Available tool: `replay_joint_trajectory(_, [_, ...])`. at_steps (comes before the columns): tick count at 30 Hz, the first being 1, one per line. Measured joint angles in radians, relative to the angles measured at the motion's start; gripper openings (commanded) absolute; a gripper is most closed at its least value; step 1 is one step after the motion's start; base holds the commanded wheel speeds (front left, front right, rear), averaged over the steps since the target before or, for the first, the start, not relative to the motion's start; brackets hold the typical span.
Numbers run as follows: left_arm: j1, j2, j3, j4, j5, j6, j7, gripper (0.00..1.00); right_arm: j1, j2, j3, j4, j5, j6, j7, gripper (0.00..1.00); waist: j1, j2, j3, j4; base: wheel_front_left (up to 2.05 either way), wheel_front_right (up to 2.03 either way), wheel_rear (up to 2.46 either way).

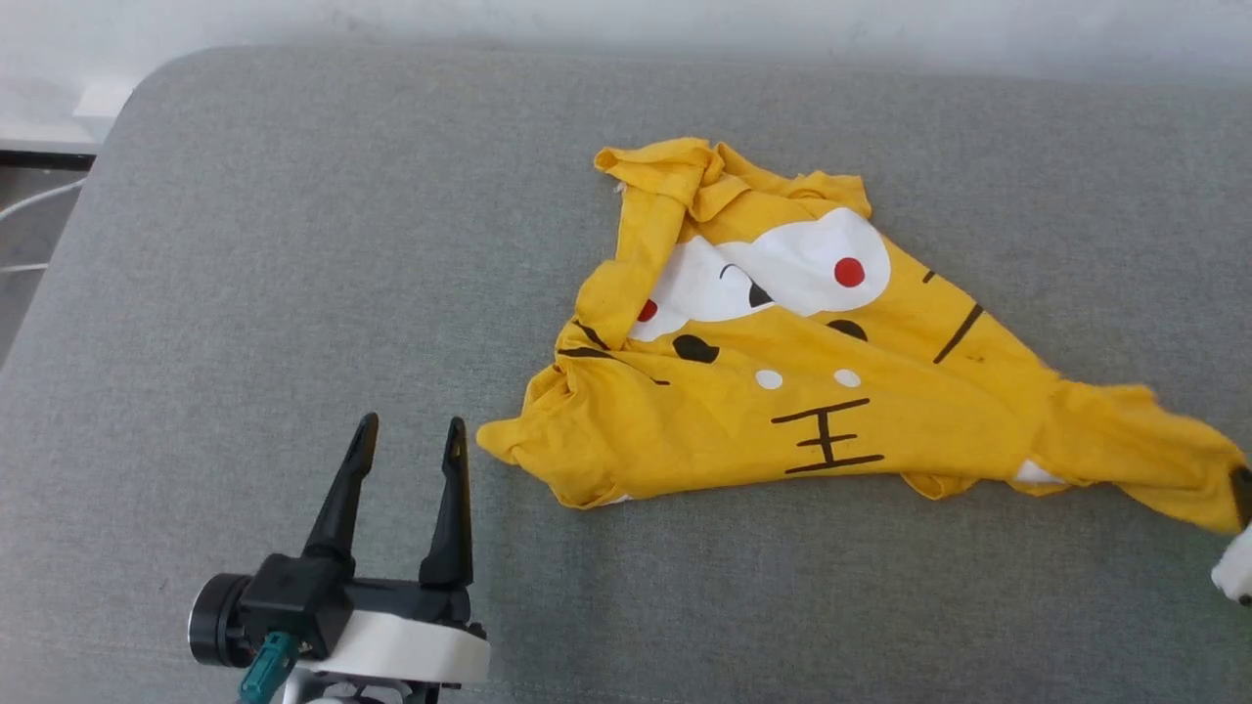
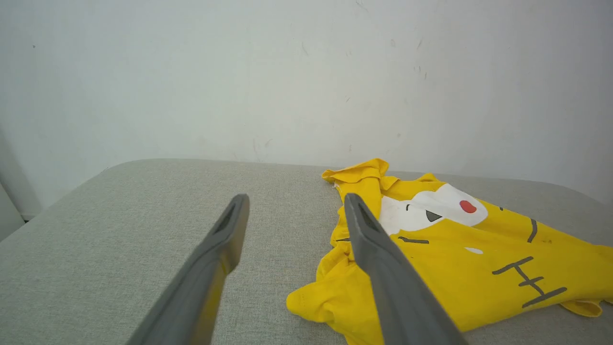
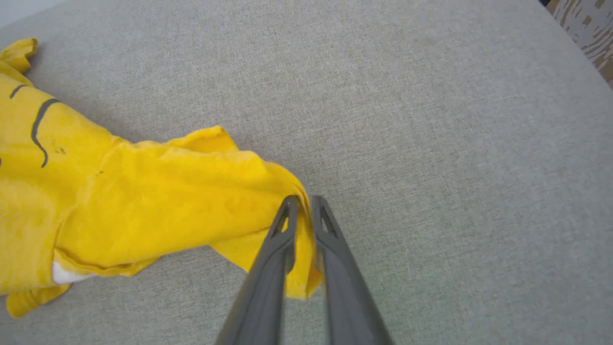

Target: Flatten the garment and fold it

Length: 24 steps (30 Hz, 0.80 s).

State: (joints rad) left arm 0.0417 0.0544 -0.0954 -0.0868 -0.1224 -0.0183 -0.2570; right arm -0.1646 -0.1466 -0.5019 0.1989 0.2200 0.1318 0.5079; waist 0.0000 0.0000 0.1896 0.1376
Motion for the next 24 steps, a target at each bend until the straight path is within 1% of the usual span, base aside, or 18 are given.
replay_joint_trajectory(2, [0.0, 0.0, -0.001, 0.0, 0.002, 0.0, 0.0, 1.0, -0.001, 0.001, 0.021, -0.029, 0.008, 0.0, -0.01, 1.0, 0.0, 0.0, -0.004, -0.001, 0.0, 0.0, 0.0])
replay_joint_trajectory(5, [0.0, 0.0, -0.005, -0.001, 0.021, 0.0, 0.0, 1.0, -0.01, -0.006, 0.08, -0.132, 0.04, 0.0, -0.014, 1.0, -0.0001, 0.0, -0.006, 0.001, 0.0, 0.0, 0.0])
replay_joint_trajectory(7, [0.0, 0.0, -0.006, -0.005, 0.024, 0.0, 0.0, 1.0, -0.026, -0.016, 0.126, -0.226, 0.063, 0.0, 0.009, 1.0, 0.0, 0.0, -0.004, 0.002, 0.0, 0.0, 0.0])
replay_joint_trajectory(10, [0.0, 0.0, -0.011, -0.016, 0.027, 0.0, 0.0, 1.0, -0.065, -0.048, 0.198, -0.346, 0.084, 0.0, 0.05, 1.0, 0.0, 0.0, 0.006, 0.003, 0.0, 0.0, 0.0])
replay_joint_trajectory(11, [-0.001, 0.0, -0.017, -0.023, 0.027, 0.0, 0.0, 1.0, -0.107, -0.069, 0.251, -0.387, 0.093, 0.0, 0.085, 1.0, 0.0, 0.0, 0.015, 0.005, 0.0, 0.0, 0.0])
replay_joint_trajectory(12, [-0.002, 0.0, -0.022, -0.026, 0.026, 0.0, 0.0, 1.0, -0.134, -0.07, 0.27, -0.394, 0.101, 0.0, 0.104, 1.0, 0.0, 0.0, 0.02, 0.006, 0.0, 0.0, 0.0])
replay_joint_trajectory(17, [-0.027, -0.001, -0.054, -0.031, 0.017, 0.0, 0.0, 1.0, -0.262, -0.126, 0.427, -0.372, 0.078, 0.0, 0.167, 1.0, 0.0001, 0.0, 0.057, 0.019, 0.0, 0.0, 0.0])
replay_joint_trajectory(21, [-0.059, -0.001, -0.08, -0.041, 0.015, -0.003, 0.0, 1.0, -0.368, -0.131, 0.523, -0.31, 0.076, 0.0, 0.207, 1.0, 0.0001, 0.0, 0.094, 0.039, 0.0, 0.0, 0.0])
replay_joint_trajectory(24, [-0.076, -0.001, -0.098, -0.046, 0.018, -0.006, 0.0, 1.0, -0.443, -0.136, 0.585, -0.233, 0.07, 0.0, 0.242, 1.0, 0.0002, 0.0, 0.126, 0.055, 0.0, 0.0, 0.0])
